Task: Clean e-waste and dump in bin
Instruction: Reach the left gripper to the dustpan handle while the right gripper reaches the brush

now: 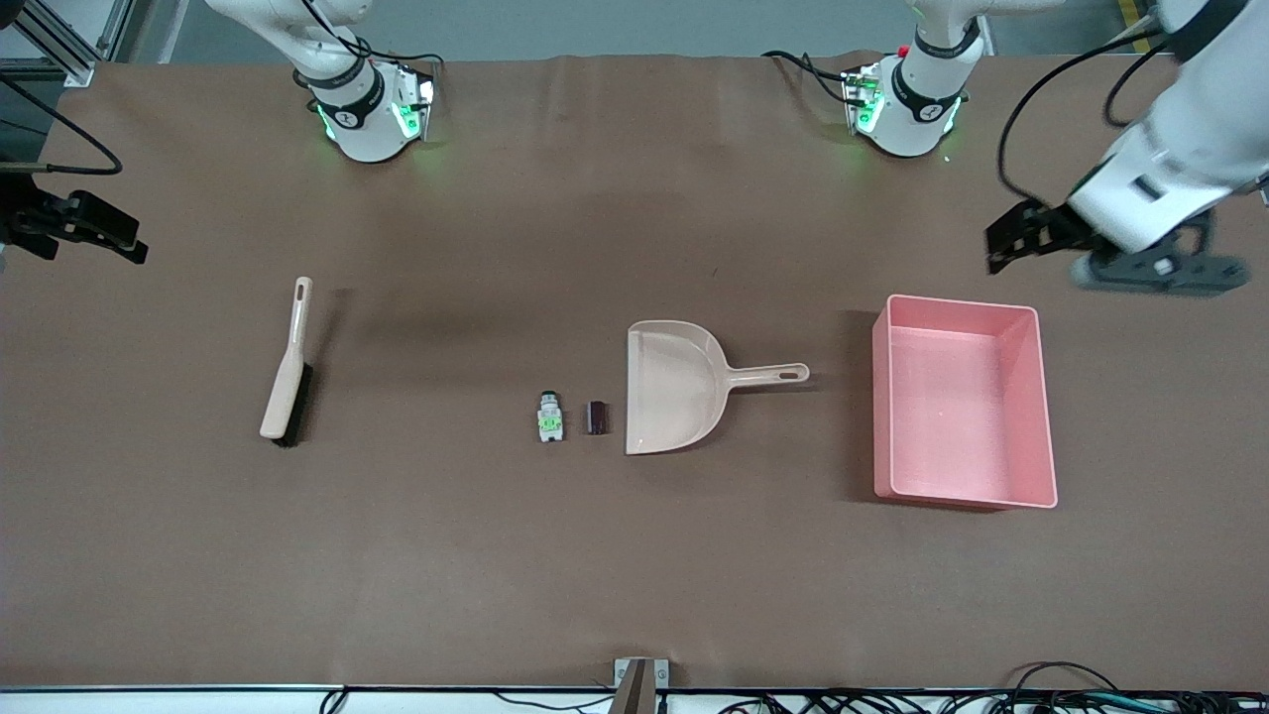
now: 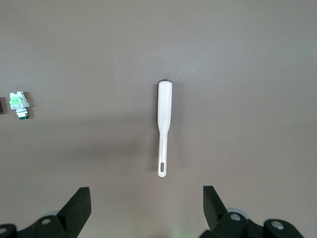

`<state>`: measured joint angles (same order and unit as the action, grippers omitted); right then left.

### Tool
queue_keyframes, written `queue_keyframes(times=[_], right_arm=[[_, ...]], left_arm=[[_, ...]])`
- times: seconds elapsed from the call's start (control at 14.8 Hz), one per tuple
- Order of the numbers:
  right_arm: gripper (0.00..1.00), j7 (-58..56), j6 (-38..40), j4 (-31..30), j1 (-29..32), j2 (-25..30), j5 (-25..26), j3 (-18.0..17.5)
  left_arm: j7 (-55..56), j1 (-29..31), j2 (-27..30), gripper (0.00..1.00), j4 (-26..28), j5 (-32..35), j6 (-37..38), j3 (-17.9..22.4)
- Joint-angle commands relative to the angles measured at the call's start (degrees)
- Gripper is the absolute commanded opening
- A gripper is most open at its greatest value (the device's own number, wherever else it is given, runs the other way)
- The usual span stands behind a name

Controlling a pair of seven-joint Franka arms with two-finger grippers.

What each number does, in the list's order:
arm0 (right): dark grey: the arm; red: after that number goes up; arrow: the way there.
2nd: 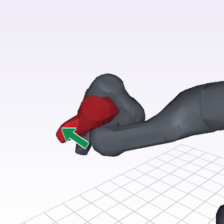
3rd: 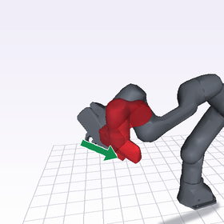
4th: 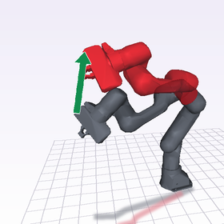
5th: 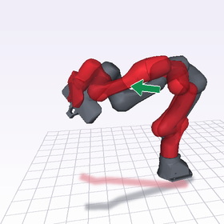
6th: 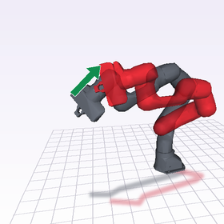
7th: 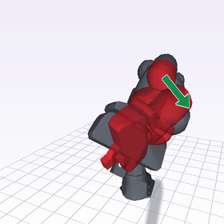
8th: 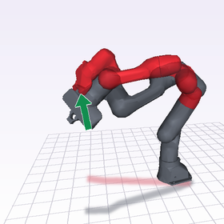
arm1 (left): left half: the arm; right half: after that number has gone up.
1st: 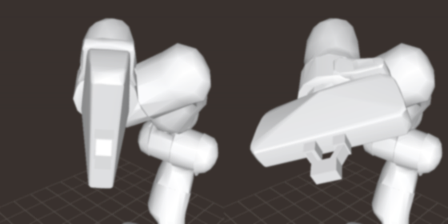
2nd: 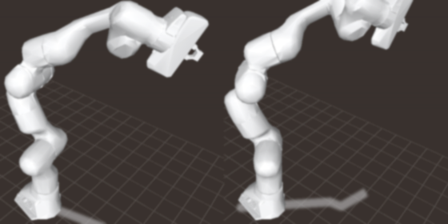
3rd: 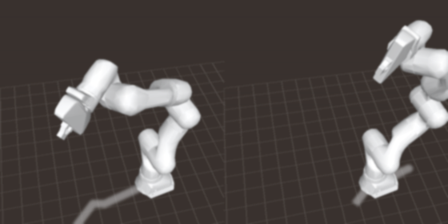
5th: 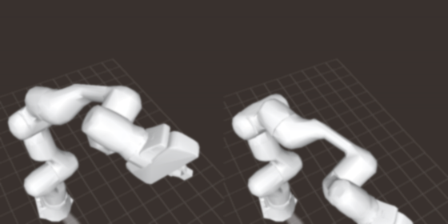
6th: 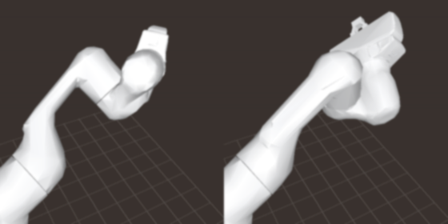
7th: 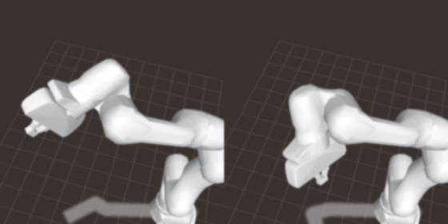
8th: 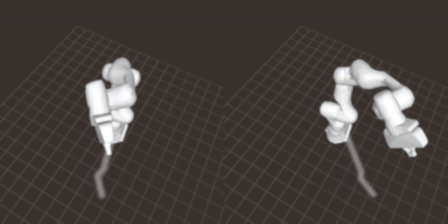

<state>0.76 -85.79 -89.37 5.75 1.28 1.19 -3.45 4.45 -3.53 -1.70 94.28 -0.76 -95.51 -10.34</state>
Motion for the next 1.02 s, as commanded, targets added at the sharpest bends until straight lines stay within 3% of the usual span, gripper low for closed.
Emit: queue_keyframes(times=[0.0, 0.2, 0.41, 0.74, 0.95], right_arm=[[1.00, 0.04, 0.80, -0.10, 0.14, -0.22, 0.40, -0.06], [1.00, -0.40, 0.28, -1.33, 0.49, -2.66, 0.40, 0.03], [1.00, -0.76, -5.15, -3.07, 2.07, -7.86, 0.04, 0.20], [1.00, -6.73, -15.97, -15.11, 4.18, -8.57, 0.13, 0.29], [1.00, -6.73, -18.88, -21.62, 4.62, -9.09, 0.13, 0.29]], left_arm=[[-1.81, -1.74, -4.53, 1.00, -0.33, 2.77, -3.52, -3.79], [-5.50, -2.27, -9.44, 1.00, 0.29, 10.23, -5.99, -11.07], [-5.68, -2.97, -13.66, 1.00, 0.90, 12.27, -8.71, -15.22], [-14.97, -3.94, -16.67, 0.95, 9.67, 19.57, -24.69, -18.05], [-24.63, -4.29, -19.20, 0.91, 11.28, 21.49, -28.32, -18.13]])
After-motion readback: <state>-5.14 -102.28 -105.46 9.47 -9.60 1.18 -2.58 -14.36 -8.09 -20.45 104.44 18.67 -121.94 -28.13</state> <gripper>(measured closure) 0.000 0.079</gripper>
